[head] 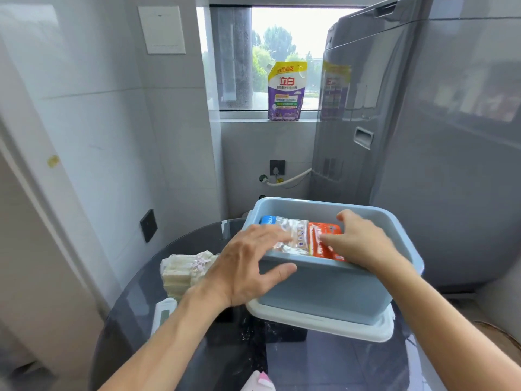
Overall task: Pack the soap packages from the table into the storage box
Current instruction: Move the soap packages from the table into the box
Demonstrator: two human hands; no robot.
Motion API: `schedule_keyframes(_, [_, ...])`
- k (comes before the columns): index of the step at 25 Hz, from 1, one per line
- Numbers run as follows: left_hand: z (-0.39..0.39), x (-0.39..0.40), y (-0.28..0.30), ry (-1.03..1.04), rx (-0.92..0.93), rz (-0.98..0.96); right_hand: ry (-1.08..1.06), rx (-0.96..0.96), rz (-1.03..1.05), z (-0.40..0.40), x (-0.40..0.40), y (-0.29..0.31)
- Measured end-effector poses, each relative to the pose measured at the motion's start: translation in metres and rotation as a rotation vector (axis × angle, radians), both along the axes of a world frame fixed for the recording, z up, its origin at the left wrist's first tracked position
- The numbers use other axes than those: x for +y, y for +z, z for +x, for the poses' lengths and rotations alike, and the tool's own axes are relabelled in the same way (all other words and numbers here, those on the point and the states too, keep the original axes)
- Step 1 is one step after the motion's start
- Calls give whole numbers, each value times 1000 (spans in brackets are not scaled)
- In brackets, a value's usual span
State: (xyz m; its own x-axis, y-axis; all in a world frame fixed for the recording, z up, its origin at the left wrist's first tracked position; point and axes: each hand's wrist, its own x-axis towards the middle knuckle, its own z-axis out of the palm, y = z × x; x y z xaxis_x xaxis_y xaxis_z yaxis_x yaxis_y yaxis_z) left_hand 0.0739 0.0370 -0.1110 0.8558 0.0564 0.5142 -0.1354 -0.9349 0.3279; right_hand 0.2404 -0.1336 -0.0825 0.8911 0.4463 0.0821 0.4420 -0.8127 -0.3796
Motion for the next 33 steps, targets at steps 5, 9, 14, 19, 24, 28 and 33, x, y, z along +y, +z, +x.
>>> schedule_keyframes(5, [-39, 72, -3, 275, 344, -218, 150, -433, 311, -55, 22, -7])
schedule_keyframes(9, [-52, 97, -37, 372, 688, 10, 216, -444, 239, -81, 45, -20])
schedule_keyframes(14, [-34, 107, -47, 534, 653, 145, 156, -350, 234, -74, 45, -20])
schedule_keyframes(19, [-39, 102, -49, 563, 587, -31, 132, -378, 216, -78, 46, -18])
schedule_keyframes(24, [-51, 113, -15, 789, 208, -270, 139, -312, 247, -78, 43, -18])
schedule_keyframes(28, [-59, 95, 33, 682, -195, -776, 126, -289, 333, -77, 45, -15])
schedule_keyframes(33, [-30, 23, 68, 138, -302, -1259, 465, 304, 960, -89, 34, 21])
